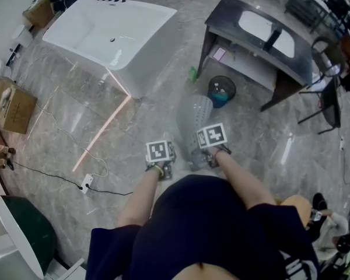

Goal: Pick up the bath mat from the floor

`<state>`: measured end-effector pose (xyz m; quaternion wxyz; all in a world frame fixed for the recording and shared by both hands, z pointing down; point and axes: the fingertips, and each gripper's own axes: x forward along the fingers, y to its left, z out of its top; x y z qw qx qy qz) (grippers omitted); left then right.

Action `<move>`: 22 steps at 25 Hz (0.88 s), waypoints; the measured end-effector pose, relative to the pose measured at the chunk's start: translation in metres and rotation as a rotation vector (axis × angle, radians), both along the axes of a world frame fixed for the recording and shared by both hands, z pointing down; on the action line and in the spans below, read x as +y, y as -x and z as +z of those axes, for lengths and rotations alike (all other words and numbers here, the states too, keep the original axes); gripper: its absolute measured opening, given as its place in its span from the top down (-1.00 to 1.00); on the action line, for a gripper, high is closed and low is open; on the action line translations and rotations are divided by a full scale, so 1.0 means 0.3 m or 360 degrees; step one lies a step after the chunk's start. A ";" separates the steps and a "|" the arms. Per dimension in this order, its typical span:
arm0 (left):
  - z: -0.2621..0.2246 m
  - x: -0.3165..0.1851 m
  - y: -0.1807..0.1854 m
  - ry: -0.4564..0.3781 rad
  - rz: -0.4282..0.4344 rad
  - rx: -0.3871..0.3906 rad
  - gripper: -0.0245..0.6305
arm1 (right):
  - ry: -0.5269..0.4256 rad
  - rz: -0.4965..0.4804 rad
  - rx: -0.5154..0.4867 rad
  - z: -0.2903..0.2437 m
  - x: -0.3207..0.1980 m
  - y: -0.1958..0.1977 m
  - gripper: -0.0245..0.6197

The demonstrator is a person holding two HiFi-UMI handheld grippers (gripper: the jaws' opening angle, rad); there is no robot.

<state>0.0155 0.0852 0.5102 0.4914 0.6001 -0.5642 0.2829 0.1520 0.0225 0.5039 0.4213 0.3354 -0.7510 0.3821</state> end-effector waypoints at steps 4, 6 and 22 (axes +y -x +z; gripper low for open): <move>0.003 -0.013 -0.018 -0.0029 0.0001 0.0027 0.92 | -0.0004 -0.0001 0.0012 0.004 -0.003 -0.014 0.76; 0.008 -0.017 -0.026 -0.0025 -0.0007 0.0037 0.92 | -0.0017 -0.0006 0.0013 0.004 -0.012 -0.020 0.77; 0.033 -0.002 -0.040 -0.0009 -0.0039 0.0068 0.92 | 0.0003 -0.0021 0.0011 0.022 0.002 -0.025 0.77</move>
